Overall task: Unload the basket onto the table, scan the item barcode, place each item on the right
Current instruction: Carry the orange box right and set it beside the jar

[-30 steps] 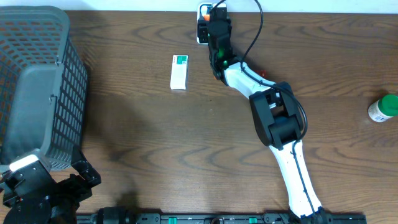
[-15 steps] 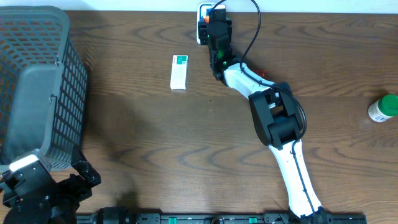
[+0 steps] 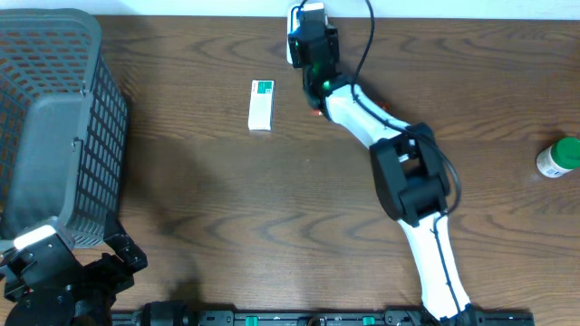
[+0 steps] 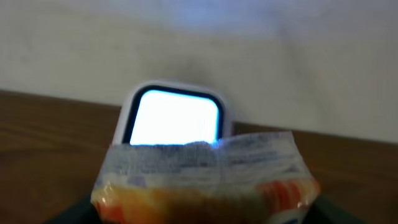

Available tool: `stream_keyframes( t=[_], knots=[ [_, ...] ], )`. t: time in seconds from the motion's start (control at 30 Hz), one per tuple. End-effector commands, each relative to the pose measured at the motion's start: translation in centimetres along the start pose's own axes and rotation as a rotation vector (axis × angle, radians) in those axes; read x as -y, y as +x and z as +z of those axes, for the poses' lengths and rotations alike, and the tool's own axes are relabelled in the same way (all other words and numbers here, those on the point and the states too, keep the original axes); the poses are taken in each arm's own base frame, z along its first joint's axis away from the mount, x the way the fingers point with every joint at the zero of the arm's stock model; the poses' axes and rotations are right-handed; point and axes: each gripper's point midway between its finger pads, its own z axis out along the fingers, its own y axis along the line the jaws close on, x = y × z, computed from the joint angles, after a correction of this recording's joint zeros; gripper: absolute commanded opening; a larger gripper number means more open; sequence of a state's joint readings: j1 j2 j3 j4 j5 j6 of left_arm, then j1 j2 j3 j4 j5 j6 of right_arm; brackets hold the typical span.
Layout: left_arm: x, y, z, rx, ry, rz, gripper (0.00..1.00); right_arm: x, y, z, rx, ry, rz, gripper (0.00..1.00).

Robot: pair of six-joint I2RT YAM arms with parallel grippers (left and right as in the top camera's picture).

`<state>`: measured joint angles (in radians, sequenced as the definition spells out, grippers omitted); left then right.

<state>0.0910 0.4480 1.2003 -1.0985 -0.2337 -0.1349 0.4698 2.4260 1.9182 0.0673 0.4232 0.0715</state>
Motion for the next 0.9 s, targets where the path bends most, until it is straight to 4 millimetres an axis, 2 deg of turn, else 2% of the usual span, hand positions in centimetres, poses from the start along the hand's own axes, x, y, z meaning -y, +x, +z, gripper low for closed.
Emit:
stream_keyframes(
  t=[0.0, 0.13, 0.23, 0.4, 0.47, 0.5, 0.57, 0.67, 0.77, 0.87],
  knots=[
    [0.1, 0.2, 0.2, -0.009, 0.001, -0.007, 1.00, 1.9, -7.2, -4.8, 0.053, 0.014, 0.059, 0.63],
    [0.1, 0.2, 0.2, -0.009, 0.001, -0.007, 1.00, 5.2, -7.2, -8.4, -0.092, 0.054, 0.085, 0.64],
    [0.1, 0.2, 0.2, -0.009, 0.001, -0.007, 1.00, 9.3, -5.9, -11.2, -0.229, 0.116, 0.096, 0.65],
    [0.1, 0.2, 0.2, -0.009, 0.001, -0.007, 1.00, 18.0, -1.6, -14.8, -0.482, 0.260, 0.085, 0.63],
    [0.1, 0.2, 0.2, -0.009, 0.001, -0.007, 1.00, 22.8, 0.8, -15.9, -0.593, 0.346, 0.125, 0.63],
    [0.1, 0.2, 0.2, -0.009, 0.001, -0.007, 1.00, 24.0, 1.4, -16.1, -0.616, 0.369, 0.138, 0.63],
    [0.1, 0.2, 0.2, -0.009, 0.001, -0.007, 1.00, 27.7, 3.1, -16.8, -0.676, 0.437, 0.188, 0.63],
    [0.1, 0.2, 0.2, -0.009, 0.001, -0.007, 1.00, 34.0, 5.4, -17.7, -0.729, 0.544, 0.275, 0.65],
    [0.1, 0.2, 0.2, -0.009, 0.001, -0.007, 1.00, 38.2, 6.5, -18.3, -0.730, 0.602, 0.351, 0.67],
    [0.1, 0.2, 0.2, -0.009, 0.001, -0.007, 1.00, 41.2, 7.1, -18.5, -0.709, 0.607, 0.439, 0.68]
  ],
)
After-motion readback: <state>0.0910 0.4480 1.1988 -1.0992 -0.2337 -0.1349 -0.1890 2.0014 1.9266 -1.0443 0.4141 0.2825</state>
